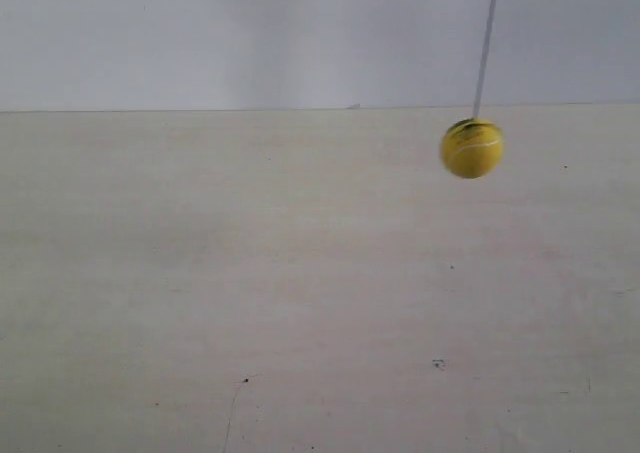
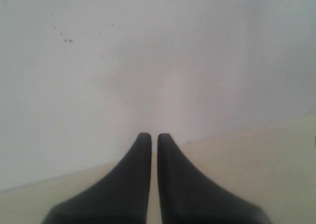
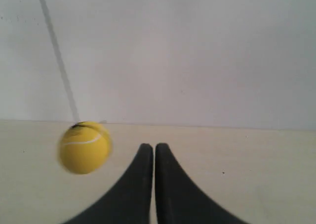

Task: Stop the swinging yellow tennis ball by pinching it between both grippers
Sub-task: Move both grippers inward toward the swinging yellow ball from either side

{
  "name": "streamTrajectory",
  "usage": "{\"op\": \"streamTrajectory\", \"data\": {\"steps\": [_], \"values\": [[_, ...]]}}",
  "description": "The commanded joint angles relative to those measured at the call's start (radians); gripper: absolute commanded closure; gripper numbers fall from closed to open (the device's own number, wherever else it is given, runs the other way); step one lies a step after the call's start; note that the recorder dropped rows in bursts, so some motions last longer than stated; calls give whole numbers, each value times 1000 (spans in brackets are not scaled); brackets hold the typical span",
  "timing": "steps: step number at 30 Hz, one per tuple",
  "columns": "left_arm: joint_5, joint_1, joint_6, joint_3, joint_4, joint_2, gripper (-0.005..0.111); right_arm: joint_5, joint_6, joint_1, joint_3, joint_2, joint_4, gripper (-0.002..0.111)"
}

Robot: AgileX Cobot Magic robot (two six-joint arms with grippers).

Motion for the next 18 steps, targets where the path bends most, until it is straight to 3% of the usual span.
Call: {"op": "streamTrajectory", "data": {"steps": [1,9,15,18], "values": [[-99,-5,-9,-55,81,220,102,-57,-11,0,-37,161,-29,108],[-254,-5,-9,-106,216,495,102,-231,-20,0,-45,409,-55,108],[-269,-5,-11,-126,239,572,102,-229,9,0,-119,522,-189,108],[-307,-5,-68,-156,358,597,102,-253,12,0,-150,579,-197,108]]}}
